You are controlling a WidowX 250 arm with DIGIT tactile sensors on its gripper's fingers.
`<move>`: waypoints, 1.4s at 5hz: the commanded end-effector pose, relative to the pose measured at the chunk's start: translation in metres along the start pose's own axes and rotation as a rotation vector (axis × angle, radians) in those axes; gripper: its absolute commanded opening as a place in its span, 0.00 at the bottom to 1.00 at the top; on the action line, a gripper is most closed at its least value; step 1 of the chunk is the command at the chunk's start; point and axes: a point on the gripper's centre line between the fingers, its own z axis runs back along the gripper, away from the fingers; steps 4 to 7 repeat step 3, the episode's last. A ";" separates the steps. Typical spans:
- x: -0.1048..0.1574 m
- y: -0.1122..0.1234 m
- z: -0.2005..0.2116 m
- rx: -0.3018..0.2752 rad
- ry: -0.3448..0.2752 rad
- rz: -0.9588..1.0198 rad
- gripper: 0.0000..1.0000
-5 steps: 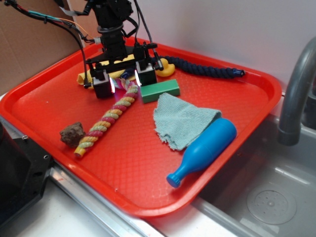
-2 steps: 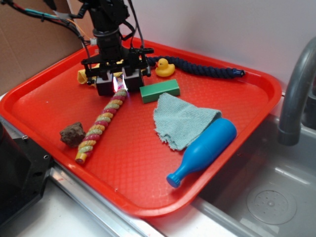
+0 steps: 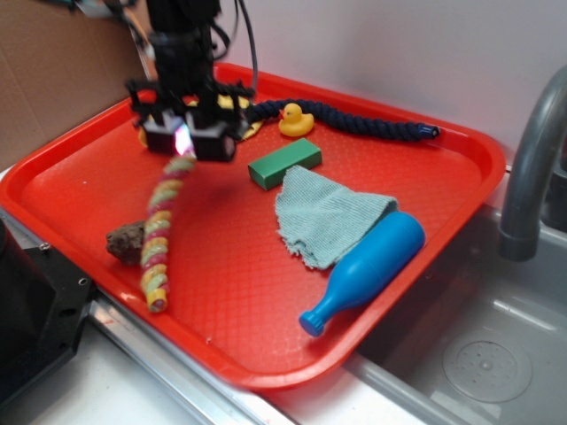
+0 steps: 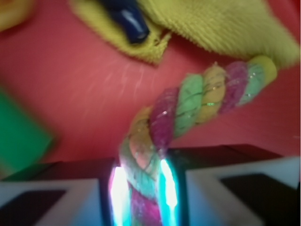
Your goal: Grab the multicolored rope.
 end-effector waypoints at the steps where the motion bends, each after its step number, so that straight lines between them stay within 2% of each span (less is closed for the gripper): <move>1: -0.028 0.009 0.103 -0.039 -0.133 -0.237 0.00; 2: -0.044 0.017 0.142 -0.139 -0.160 -0.243 0.00; 3: -0.045 0.024 0.149 -0.110 -0.178 -0.259 0.00; 7: -0.045 0.024 0.149 -0.110 -0.178 -0.259 0.00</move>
